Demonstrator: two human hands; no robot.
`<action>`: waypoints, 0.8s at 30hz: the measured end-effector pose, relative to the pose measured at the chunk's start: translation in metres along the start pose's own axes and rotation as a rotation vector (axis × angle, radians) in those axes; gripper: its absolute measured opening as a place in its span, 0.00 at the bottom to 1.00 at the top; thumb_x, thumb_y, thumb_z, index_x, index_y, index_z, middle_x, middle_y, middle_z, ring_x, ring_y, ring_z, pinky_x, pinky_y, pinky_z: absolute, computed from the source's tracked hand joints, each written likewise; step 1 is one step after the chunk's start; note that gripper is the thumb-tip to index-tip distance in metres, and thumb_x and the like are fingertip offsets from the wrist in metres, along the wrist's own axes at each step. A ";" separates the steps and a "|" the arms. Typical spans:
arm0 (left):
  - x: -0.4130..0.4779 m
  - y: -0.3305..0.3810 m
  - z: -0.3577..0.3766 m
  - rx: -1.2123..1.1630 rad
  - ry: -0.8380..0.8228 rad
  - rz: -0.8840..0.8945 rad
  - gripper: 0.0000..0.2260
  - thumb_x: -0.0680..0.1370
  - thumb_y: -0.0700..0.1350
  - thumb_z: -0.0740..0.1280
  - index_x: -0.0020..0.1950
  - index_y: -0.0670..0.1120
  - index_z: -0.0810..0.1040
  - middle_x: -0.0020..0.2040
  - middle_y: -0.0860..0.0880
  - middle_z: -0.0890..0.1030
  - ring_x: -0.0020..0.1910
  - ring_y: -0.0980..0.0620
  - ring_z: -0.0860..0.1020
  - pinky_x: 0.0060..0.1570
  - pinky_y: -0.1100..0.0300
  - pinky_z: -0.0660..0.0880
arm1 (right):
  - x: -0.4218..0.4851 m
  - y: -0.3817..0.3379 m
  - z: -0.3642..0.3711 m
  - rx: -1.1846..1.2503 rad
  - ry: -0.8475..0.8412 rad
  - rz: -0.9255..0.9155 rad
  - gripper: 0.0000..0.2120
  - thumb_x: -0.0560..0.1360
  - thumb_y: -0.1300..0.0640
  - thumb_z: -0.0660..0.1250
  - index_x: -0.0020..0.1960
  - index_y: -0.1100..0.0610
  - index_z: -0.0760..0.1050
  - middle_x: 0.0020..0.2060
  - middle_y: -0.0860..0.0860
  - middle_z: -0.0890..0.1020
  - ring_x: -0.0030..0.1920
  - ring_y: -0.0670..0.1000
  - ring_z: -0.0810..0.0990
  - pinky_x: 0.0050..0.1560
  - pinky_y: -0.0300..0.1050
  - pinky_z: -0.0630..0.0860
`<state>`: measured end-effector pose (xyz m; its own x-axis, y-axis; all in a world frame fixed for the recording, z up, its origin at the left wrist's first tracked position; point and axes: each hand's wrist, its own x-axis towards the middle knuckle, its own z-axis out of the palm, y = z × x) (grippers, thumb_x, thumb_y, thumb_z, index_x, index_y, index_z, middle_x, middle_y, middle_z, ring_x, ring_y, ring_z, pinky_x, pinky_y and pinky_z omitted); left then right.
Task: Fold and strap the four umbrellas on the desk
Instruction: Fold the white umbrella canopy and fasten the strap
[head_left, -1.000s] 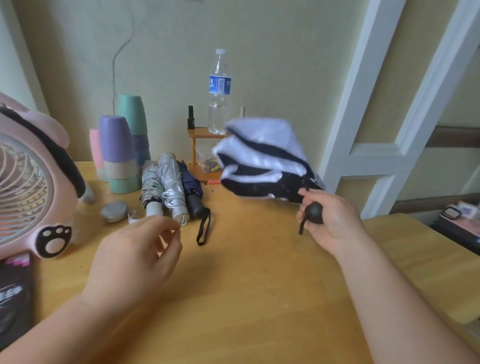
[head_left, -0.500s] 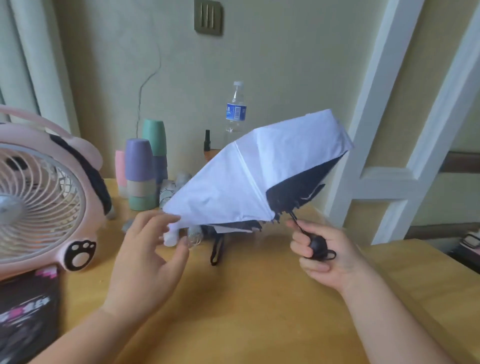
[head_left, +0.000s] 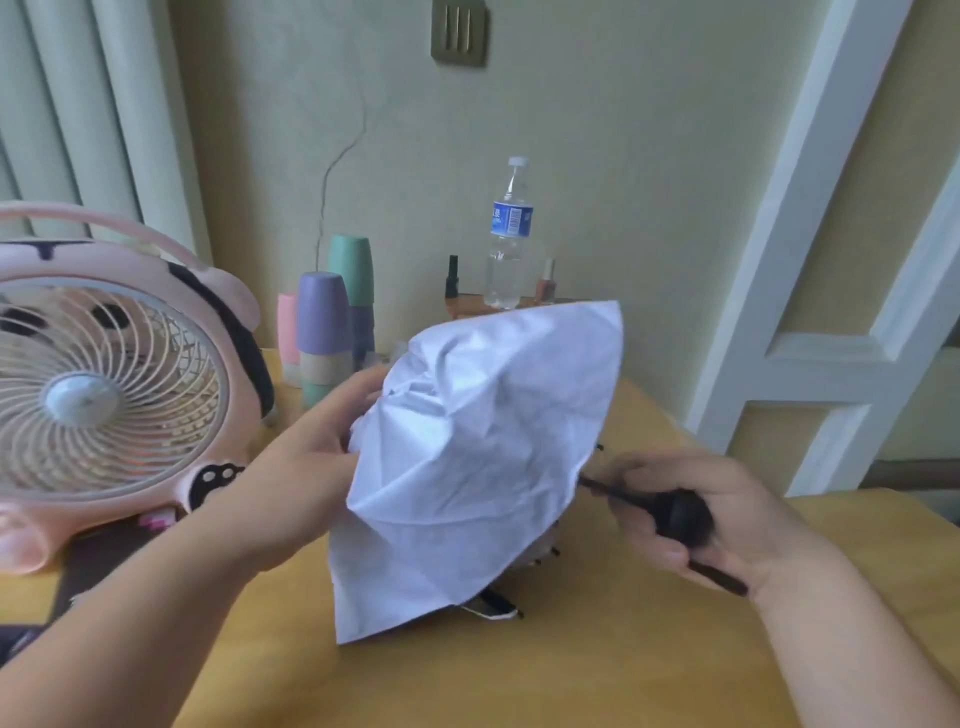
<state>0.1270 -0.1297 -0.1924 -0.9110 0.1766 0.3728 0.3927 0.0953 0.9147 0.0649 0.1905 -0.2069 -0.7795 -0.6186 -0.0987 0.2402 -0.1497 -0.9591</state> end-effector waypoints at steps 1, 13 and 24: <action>0.001 0.000 0.002 0.031 0.093 -0.042 0.23 0.61 0.54 0.76 0.56 0.65 0.82 0.55 0.56 0.86 0.55 0.54 0.84 0.48 0.58 0.81 | 0.000 -0.001 0.004 -0.063 0.114 -0.063 0.06 0.72 0.63 0.70 0.44 0.67 0.80 0.27 0.58 0.73 0.22 0.51 0.70 0.19 0.40 0.47; 0.010 0.012 0.000 -0.503 0.142 -0.511 0.19 0.73 0.47 0.71 0.60 0.38 0.83 0.54 0.40 0.86 0.50 0.41 0.86 0.46 0.50 0.84 | 0.010 0.008 0.009 -0.326 0.455 -0.573 0.14 0.66 0.47 0.82 0.46 0.53 0.85 0.37 0.54 0.80 0.35 0.53 0.75 0.29 0.39 0.69; 0.001 0.018 0.014 -0.235 0.397 -0.503 0.11 0.75 0.44 0.76 0.49 0.37 0.85 0.43 0.40 0.87 0.34 0.45 0.86 0.28 0.59 0.79 | 0.006 0.012 0.023 -1.181 0.525 -0.472 0.17 0.68 0.50 0.81 0.56 0.41 0.85 0.49 0.39 0.84 0.50 0.43 0.82 0.50 0.42 0.79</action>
<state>0.1347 -0.1145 -0.1779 -0.9703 -0.2111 -0.1185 -0.0873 -0.1516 0.9846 0.0765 0.1675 -0.2129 -0.8374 -0.2919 0.4622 -0.5302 0.6397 -0.5565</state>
